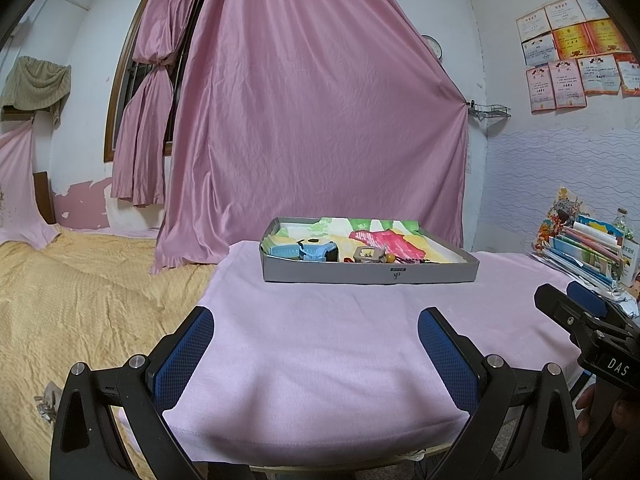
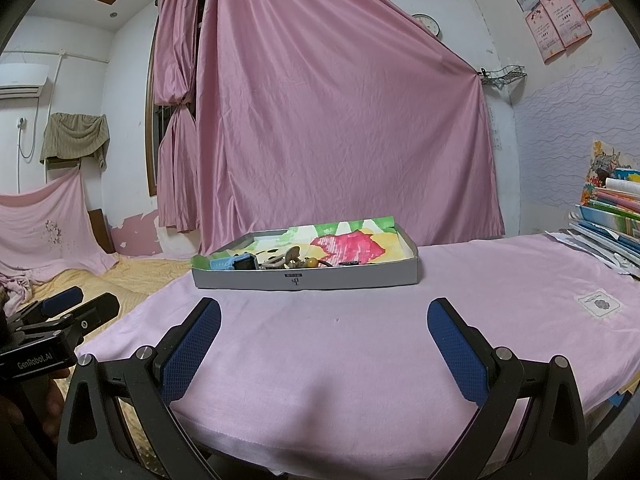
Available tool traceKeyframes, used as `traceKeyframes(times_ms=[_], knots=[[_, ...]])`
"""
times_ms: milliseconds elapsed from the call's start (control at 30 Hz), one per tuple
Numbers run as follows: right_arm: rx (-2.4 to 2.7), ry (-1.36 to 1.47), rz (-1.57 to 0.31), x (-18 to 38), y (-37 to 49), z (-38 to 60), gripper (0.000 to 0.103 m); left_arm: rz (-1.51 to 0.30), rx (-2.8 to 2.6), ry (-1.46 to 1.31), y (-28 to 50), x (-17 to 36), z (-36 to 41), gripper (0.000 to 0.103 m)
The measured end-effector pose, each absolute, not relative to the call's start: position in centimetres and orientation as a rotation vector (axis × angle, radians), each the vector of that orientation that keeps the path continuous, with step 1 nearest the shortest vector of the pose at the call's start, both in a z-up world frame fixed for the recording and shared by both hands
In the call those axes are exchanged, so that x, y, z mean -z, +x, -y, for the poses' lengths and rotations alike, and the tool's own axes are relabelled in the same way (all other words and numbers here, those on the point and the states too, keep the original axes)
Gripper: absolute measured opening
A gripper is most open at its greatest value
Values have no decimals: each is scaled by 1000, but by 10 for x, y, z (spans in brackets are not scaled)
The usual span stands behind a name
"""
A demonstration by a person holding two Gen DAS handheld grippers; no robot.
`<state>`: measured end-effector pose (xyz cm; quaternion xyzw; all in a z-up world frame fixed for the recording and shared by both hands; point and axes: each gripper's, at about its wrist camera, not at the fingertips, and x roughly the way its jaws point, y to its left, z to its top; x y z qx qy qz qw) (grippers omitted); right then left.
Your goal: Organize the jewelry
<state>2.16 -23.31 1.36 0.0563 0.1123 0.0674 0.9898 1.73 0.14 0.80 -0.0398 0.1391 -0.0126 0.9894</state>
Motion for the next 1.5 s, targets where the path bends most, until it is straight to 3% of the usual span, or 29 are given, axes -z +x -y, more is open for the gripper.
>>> traceKeyframes(times_ms=[1500], knots=[[-125,135,-255,-2,22,228,102,-307,13,-74,23,-6,3,103]])
